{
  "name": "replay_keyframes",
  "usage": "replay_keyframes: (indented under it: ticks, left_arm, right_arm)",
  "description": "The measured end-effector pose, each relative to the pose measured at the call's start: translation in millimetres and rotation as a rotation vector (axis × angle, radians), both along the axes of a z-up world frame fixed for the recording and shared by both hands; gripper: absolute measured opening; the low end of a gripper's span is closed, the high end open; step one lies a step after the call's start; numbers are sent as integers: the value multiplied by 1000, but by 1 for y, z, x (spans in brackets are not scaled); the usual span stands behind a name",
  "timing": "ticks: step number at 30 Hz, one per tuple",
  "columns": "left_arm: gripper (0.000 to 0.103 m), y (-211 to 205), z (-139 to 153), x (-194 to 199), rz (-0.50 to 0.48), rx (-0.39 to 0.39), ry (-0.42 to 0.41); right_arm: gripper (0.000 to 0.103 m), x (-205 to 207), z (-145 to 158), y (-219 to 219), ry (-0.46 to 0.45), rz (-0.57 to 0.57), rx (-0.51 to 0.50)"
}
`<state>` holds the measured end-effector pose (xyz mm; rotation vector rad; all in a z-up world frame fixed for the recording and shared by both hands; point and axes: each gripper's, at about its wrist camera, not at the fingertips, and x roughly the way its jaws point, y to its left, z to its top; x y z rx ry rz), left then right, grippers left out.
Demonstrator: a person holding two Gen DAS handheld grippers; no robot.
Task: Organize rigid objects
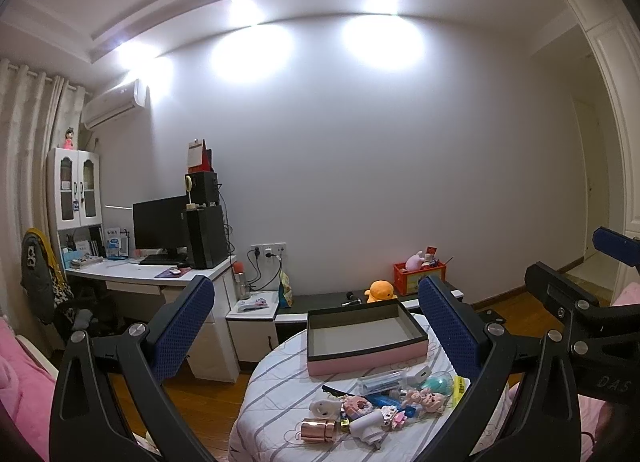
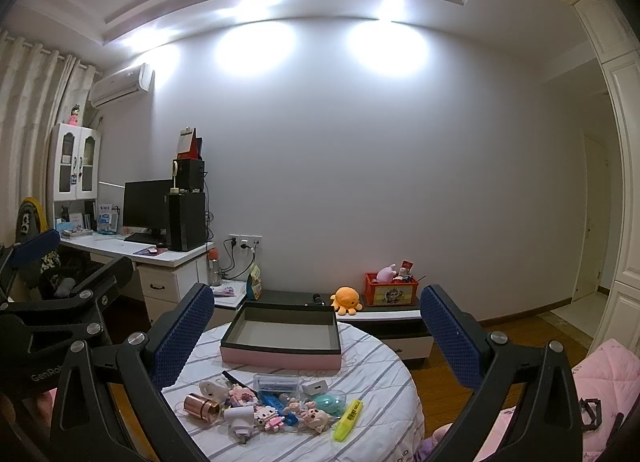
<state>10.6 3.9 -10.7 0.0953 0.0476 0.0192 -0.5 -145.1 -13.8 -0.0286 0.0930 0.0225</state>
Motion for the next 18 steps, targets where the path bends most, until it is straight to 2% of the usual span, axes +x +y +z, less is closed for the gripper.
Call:
replay_keyframes:
  ticks: [18]
  left_arm:
    - [103,2,1,-3,-3,1,-1]
  right_arm:
    - [103,2,-1,-1,5,0,3]
